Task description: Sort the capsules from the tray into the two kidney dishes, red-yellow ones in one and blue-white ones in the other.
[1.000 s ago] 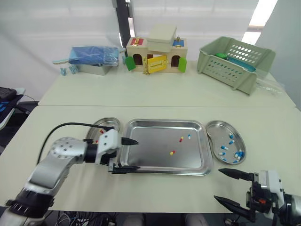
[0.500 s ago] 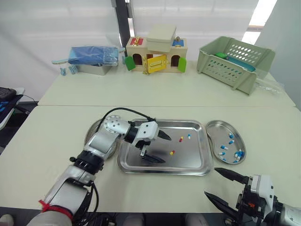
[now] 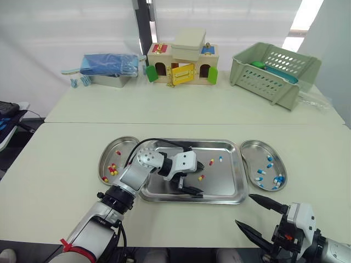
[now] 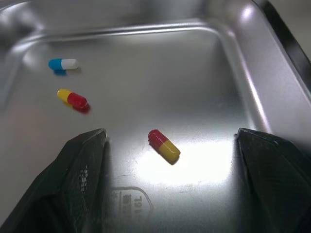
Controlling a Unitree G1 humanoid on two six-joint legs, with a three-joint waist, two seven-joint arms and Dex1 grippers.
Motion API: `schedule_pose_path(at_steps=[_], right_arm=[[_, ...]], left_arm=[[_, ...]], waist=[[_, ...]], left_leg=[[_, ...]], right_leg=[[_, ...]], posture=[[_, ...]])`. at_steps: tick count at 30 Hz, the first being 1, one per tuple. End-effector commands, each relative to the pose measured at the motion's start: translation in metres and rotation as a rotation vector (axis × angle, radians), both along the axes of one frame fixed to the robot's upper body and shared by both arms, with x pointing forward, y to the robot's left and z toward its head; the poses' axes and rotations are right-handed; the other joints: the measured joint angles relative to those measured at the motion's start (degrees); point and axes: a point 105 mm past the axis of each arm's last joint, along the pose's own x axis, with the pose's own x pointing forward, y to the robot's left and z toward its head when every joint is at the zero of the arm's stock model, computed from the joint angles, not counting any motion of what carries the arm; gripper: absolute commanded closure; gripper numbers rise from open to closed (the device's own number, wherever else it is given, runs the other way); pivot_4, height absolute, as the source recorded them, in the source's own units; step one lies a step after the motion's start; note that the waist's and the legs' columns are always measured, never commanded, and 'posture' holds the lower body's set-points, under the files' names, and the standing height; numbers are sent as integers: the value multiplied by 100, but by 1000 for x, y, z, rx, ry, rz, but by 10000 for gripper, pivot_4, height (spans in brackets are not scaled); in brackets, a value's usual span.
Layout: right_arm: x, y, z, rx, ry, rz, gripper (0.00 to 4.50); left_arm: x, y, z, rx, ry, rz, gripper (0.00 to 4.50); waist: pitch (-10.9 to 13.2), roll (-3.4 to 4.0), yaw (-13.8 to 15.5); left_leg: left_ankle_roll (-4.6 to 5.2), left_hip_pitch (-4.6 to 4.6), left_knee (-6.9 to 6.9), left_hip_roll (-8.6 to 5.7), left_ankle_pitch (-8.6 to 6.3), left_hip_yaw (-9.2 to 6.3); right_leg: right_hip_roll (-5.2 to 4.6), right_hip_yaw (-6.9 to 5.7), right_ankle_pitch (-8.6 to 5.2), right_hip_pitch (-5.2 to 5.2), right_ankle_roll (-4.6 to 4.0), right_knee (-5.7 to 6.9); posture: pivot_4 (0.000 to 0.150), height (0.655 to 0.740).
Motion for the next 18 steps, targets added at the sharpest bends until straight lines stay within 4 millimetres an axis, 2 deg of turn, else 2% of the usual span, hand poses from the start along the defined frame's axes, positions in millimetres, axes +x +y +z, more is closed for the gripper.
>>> schedule_pose_path(at_steps=[1, 5, 8, 13, 17, 18], right_arm=[[-2, 2, 5, -4, -26, 11, 307], [-2, 1, 4, -3, -23, 6, 307], [-3, 0, 3, 0, -20, -1, 0], [-4, -1, 4, 6, -23, -10, 0], [-3, -3, 5, 7, -27, -16, 0], [-3, -3, 5, 8, -29, -19, 0]], left_arm=[[1, 2, -2, 52, -23, 35, 0], [4, 4, -2, 76, -32, 63, 0], [2, 5, -4, 88, -26, 58, 5969], [0, 5, -8, 104, -22, 60, 22085], [0, 6, -9, 116, -22, 60, 33344], [-1, 6, -10, 120, -23, 59, 37474]], waist=[[0, 0, 0], [-2, 1, 2], [-2, 0, 2], [-3, 0, 4], [-3, 0, 3], [-3, 0, 3]], left_leg=[[0, 0, 0, 0, 0, 0], [0, 1, 0, 0, 0, 0], [0, 4, 0, 0, 0, 0], [0, 12, 0, 0, 0, 0], [1, 23, -1, 0, -1, 0], [1, 23, -1, 0, -1, 0]], right_leg=[[0, 0, 0, 0, 0, 0], [0, 0, 0, 1, 0, 0], [0, 0, 0, 5, 0, 0], [0, 0, 0, 15, 0, -1], [0, 0, 0, 23, 0, -1], [0, 0, 0, 23, 0, -1]], posture=[[1500, 7400], [1500, 7400], [1500, 7400], [1500, 7400], [1500, 7400], [1500, 7400]])
